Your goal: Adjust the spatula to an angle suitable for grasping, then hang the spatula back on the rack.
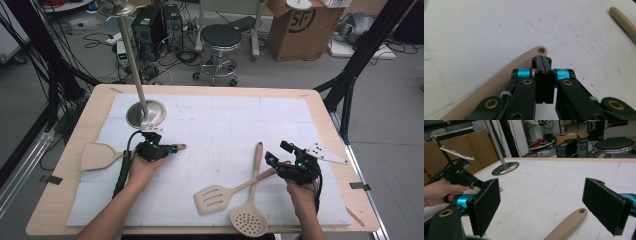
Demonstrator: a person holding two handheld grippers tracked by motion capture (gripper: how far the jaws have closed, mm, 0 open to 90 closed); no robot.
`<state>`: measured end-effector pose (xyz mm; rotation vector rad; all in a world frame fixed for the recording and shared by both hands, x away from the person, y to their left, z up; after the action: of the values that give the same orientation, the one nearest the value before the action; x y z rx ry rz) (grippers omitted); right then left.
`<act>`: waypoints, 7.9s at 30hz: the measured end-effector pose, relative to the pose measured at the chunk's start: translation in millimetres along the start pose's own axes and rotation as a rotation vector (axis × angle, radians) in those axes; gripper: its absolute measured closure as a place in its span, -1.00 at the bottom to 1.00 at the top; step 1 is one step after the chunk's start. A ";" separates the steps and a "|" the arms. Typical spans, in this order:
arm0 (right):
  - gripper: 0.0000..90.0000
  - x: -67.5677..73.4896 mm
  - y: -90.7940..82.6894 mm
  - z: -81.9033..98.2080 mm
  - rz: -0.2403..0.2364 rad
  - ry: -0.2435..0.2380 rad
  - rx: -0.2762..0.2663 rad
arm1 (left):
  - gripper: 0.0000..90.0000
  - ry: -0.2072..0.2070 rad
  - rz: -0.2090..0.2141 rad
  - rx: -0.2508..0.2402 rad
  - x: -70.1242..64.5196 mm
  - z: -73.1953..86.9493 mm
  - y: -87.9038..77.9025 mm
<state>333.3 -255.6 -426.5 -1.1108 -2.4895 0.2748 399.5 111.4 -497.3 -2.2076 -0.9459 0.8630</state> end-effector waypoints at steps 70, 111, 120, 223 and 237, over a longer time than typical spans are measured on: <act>-0.69 2.5 0.8 0.3 0.006 -0.001 0.005 | 1.00 -0.178 -0.184 0.157 94.7 73.5 -96.6; -0.69 0.2 -10.1 5.2 0.023 0.010 0.002 | 0.38 -0.042 -0.045 0.098 50.4 81.0 -117.4; -0.69 1.0 -9.0 5.1 0.022 0.003 0.003 | 0.35 -0.026 -0.026 0.162 51.9 91.4 -111.4; -0.68 -0.7 -0.7 11.3 0.016 0.025 0.031 | 0.74 0.070 -0.059 -0.808 37.3 -77.2 -214.1; -0.68 -0.9 -0.9 10.9 0.017 0.023 0.027 | 0.74 0.020 -0.078 -0.771 48.6 -80.5 -201.8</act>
<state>328.5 -257.1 -436.3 -1.1181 -2.4506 0.2978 404.8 245.8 -319.9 -2.7651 -1.5293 0.4696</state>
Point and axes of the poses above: each handheld gripper's, and its own axes: y roughly forward along the jaws, z roughly out of its underside, x roughly to its left, the point moved 8 cm from there along y, roughly forward along the jaws, and after that the axes turned 9 degrees about x, right-handed, at the moved point
